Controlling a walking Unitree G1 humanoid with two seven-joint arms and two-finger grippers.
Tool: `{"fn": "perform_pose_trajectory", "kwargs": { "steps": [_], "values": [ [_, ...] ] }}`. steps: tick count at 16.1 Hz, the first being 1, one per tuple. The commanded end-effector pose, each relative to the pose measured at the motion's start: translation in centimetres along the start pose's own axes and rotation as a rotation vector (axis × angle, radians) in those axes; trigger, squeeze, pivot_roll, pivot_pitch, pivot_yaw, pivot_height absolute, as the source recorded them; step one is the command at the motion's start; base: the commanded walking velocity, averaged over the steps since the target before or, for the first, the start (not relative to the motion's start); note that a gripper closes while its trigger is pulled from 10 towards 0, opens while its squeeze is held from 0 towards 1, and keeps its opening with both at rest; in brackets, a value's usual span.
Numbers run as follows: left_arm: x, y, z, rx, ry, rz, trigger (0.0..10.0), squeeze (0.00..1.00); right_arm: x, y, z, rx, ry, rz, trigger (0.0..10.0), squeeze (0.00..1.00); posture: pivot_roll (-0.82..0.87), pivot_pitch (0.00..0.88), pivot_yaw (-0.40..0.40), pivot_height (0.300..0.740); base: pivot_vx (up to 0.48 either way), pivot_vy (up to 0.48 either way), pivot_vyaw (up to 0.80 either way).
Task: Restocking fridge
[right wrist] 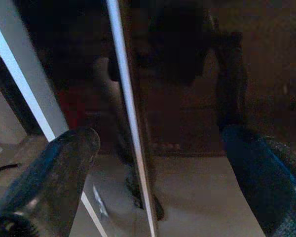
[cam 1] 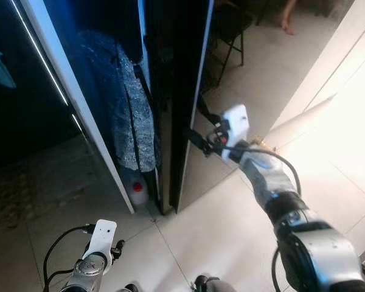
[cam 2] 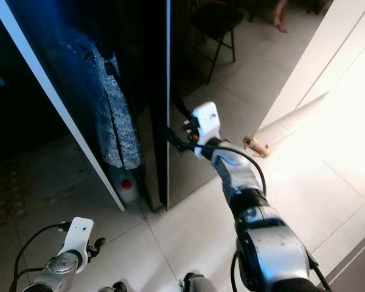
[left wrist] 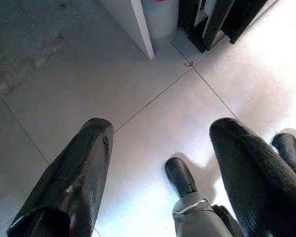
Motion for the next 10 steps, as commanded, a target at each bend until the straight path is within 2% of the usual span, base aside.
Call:
{"fn": "perform_pose_trajectory", "kwargs": {
  "steps": [1, 5, 10],
  "values": [
    [-0.4, -0.9, -0.2, 0.020, 0.004, -0.020, 10.0, 0.00, 1.7, 2.2, 1.6, -0.049, 0.071, -0.029, 10.0, 0.00, -0.13, 0.191, -0.053, 0.740, 0.000, 0.000, 0.00],
    [-0.3, -0.6, -0.2, 0.012, 0.012, -0.026, 10.0, 0.00, 2.7, 3.6, 3.0, -0.065, 0.088, -0.008, 10.0, 0.00, -0.12, 0.186, -0.056, 0.740, 0.000, 0.000, 0.00],
    [-0.2, -0.3, -0.1, 0.002, 0.021, -0.032, 10.0, 0.00, 3.7, 3.9, 4.1, -0.046, 0.099, 0.002, 10.0, 0.00, -0.11, 0.176, -0.059, 0.740, 0.000, 0.000, 0.00]
  ]
}}
Point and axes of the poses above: a point about 5 cm out from each wrist's last joint towards the gripper, its own z axis pointing out of the wrist towards the gripper, its own y axis along the axis of the wrist's last joint, x = y × z, the point moved 4 cm from there along z, pointing out of the wrist towards the gripper, and after that the axes turned 14 degrees about z, right-handed, at the moved point
